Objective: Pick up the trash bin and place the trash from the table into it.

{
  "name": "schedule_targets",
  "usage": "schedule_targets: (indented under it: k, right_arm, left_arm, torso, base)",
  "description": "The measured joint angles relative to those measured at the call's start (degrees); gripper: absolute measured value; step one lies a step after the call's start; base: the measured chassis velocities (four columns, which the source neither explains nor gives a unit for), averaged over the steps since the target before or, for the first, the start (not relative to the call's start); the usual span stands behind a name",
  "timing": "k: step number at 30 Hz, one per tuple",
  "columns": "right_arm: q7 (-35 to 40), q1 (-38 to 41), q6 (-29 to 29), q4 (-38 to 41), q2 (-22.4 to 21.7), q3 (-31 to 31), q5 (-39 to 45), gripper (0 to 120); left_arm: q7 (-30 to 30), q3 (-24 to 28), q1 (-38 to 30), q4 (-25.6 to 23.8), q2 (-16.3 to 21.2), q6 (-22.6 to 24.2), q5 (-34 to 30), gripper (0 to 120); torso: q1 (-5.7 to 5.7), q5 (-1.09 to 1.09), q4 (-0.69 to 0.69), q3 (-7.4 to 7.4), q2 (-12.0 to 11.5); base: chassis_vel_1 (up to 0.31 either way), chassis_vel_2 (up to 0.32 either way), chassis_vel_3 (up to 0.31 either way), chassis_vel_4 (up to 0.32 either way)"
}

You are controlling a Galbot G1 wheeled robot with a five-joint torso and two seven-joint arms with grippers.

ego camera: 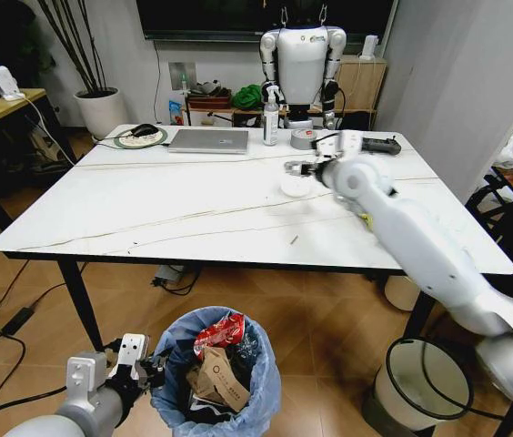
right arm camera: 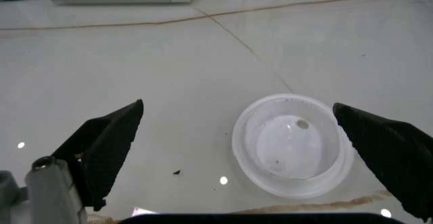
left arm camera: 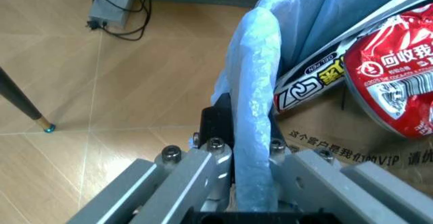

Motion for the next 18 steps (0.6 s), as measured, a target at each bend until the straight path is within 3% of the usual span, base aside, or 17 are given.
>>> schedule_targets:
  k: [4, 18]
  right_arm:
    - [-0.2, 1.9, -2.3, -4.6, 2.2, -2.0, 0.6, 100]
    - [-0.9, 1.9, -2.4, -10.2, 1.7, -0.9, 4.0, 95]
  left_arm:
    - [-0.1, -0.4, 0.1, 0.0, -0.2, 0.0, -0.3, 0]
    - [-0.1, -0.5, 0.0, 0.0, 0.3, 0.0, -0.6, 0]
  torso:
    - [0.0, 0.0, -0.01, 0.0, 0.0]
    - [-0.01, 0.02, -0.02, 0.0, 0.0]
  base:
    - [0.0, 0.0, 0.0, 0.0]
    - [0.0, 0.0, 0.0, 0.0]
